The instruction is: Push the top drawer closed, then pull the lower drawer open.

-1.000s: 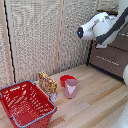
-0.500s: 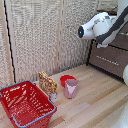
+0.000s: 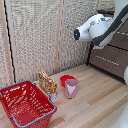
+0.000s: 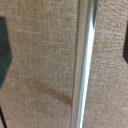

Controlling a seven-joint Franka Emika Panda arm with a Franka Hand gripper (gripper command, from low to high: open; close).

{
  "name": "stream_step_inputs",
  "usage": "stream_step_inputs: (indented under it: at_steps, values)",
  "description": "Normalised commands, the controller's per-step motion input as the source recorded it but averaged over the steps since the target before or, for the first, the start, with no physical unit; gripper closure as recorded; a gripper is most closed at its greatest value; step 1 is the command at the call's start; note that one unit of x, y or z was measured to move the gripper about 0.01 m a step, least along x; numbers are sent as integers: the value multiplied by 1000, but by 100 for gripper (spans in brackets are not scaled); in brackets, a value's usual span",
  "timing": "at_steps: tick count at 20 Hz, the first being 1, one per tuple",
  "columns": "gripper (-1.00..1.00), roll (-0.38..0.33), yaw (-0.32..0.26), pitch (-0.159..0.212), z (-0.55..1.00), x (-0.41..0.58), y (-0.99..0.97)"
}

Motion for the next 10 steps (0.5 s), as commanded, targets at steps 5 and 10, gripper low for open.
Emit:
stream_step_inputs:
  at_steps: [5, 10]
  values:
    - [-100, -18, 8, -46, -415, -5, 135]
    - [-100, -76, 2, -91, -492, -19, 150]
